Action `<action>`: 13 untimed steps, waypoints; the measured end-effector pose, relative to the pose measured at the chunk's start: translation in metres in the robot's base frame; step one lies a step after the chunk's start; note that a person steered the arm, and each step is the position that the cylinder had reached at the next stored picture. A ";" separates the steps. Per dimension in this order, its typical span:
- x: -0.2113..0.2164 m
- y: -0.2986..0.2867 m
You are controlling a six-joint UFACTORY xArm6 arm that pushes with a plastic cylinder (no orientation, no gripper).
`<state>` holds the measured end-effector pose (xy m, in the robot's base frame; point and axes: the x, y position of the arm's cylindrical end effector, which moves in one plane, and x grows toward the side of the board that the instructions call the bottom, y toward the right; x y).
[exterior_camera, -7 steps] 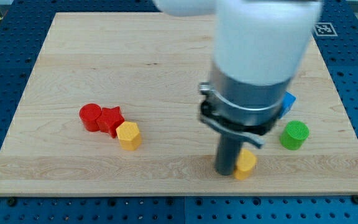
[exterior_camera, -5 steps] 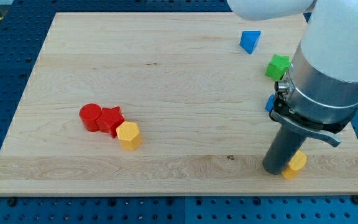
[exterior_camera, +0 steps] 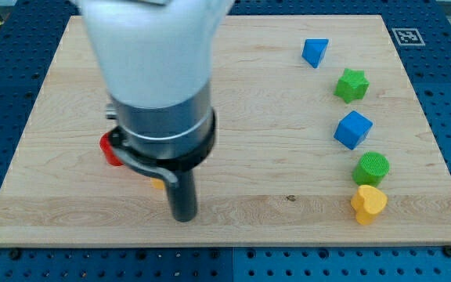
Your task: Push the yellow hexagon to the center
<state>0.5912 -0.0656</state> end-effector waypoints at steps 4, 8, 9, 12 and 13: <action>-0.033 -0.026; -0.120 -0.002; -0.140 -0.044; -0.213 -0.091; -0.202 -0.109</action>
<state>0.3888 -0.1744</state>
